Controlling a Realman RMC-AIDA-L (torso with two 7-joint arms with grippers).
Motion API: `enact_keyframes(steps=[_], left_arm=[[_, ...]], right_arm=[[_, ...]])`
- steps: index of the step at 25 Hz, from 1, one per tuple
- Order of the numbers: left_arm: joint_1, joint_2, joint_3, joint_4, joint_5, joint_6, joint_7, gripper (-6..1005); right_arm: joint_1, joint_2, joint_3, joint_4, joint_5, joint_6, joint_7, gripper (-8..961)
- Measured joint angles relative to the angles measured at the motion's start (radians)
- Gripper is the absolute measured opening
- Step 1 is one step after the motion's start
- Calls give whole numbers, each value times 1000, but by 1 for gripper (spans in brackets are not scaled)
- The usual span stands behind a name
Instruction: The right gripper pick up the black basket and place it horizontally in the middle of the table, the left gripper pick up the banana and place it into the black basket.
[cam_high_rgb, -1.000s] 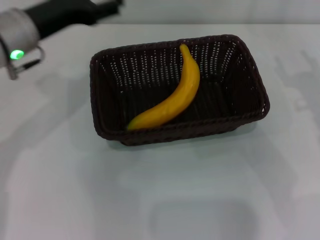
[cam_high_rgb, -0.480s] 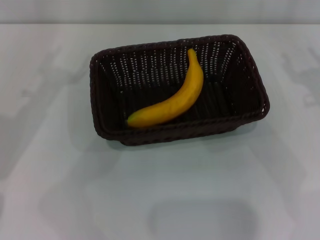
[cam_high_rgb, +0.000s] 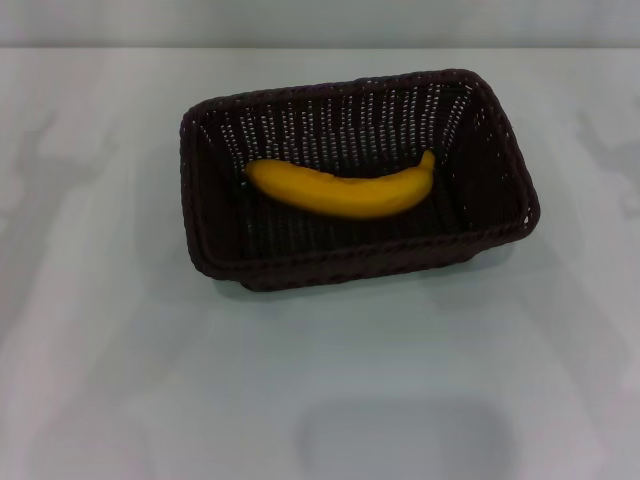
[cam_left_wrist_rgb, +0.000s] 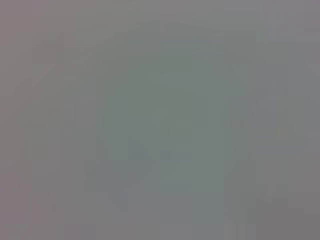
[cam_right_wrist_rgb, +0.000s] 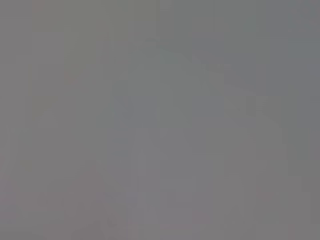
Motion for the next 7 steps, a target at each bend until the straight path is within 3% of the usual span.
enact_keyframes(steps=[7], left_arm=[[65,-5,-37,-4,-59,0,66,883]], right_arm=[[-9,1,3,-37,0,-45,61,848]])
